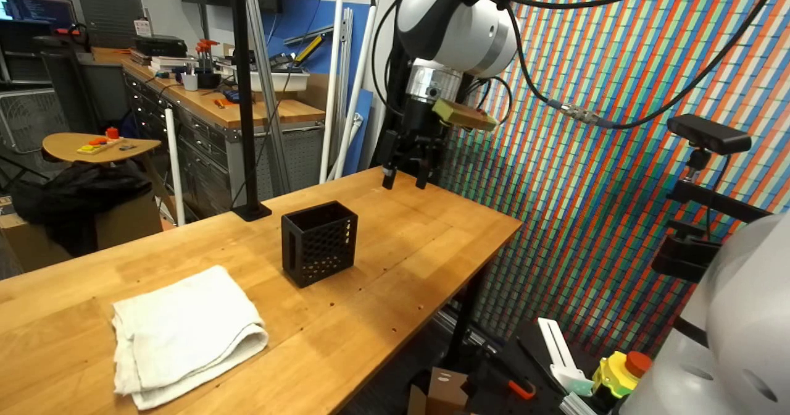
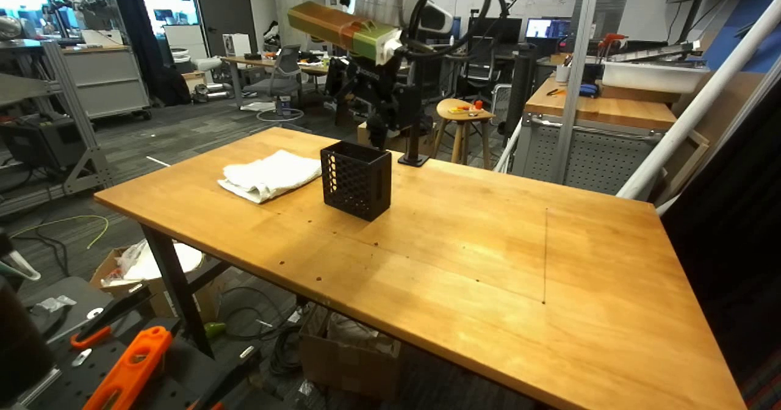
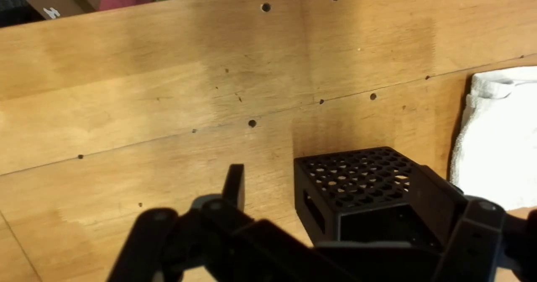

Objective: Move the black basket to the right, place the white towel inside the basket

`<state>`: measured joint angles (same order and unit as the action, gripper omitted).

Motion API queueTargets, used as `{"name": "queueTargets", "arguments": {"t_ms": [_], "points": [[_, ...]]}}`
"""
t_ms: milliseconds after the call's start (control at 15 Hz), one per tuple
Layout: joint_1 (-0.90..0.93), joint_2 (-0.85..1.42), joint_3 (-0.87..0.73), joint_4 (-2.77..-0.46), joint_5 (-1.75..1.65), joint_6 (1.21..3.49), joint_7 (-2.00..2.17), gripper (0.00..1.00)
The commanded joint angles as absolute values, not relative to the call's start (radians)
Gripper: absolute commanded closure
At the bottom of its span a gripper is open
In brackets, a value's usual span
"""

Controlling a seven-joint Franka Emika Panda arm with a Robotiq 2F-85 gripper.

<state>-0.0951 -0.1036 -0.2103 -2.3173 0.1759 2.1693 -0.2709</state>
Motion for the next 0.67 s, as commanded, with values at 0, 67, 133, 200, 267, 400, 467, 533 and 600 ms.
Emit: {"name": "queueTargets", "arguments": {"t_ms": [0, 67, 133, 200, 267, 400, 467, 533, 600], "points": [[-0.059, -0.032, -0.123, -2.241, 0.155, 2.194, -0.161, 0.00], [-0.051, -0.014, -0.103, -2.222, 0.148, 2.195, -0.137, 0.00], [-0.039, 0.009, -0.081, -2.195, 0.131, 2.202, -0.104, 0.00], [-0.030, 0.033, -0.064, -2.165, 0.131, 2.199, -0.095, 0.00], [-0.019, 0.055, -0.047, -2.138, 0.117, 2.204, -0.077, 0.00], [0.000, 0.105, -0.019, -2.073, 0.089, 2.201, -0.038, 0.00], [0.009, 0.123, -0.009, -2.048, 0.071, 2.199, -0.012, 0.00], [0.020, 0.148, 0.002, -2.014, 0.058, 2.193, 0.015, 0.00], [0.032, 0.171, 0.011, -1.989, 0.041, 2.196, 0.049, 0.00]]}}
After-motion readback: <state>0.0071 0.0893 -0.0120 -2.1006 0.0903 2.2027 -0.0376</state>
